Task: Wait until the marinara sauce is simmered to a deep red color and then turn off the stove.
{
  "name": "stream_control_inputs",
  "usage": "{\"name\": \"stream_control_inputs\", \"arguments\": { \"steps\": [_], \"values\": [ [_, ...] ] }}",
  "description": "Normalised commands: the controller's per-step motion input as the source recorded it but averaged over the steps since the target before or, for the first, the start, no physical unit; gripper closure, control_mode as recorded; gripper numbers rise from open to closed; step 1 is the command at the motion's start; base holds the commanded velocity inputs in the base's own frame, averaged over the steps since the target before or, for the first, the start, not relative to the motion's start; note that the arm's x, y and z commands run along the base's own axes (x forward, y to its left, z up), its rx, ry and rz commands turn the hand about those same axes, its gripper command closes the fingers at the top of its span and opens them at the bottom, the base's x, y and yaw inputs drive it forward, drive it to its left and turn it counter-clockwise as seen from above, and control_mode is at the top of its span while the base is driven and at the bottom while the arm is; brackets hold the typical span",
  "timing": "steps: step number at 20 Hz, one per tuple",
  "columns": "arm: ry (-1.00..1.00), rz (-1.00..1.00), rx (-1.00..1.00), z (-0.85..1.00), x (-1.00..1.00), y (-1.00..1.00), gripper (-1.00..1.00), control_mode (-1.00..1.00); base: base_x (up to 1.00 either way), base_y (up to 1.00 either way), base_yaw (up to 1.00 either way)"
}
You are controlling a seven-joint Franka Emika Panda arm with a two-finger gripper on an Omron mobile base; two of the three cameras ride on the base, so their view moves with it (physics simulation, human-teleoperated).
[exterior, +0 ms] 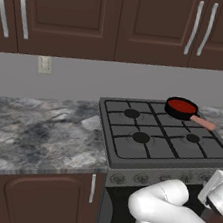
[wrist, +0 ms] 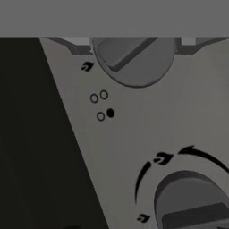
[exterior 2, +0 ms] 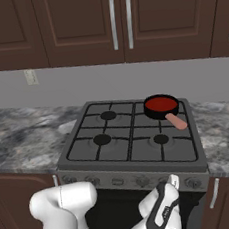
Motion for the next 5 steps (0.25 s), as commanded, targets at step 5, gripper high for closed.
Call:
{"name": "stream_control_inputs", "arguments": {
  "steps": [5],
  "values": [
    [0.19, -0.17, 0.34, 0.0, 0.0, -0.14, 1.0, -1.0, 0.0, 0.0, 0.0]
  ]
}}
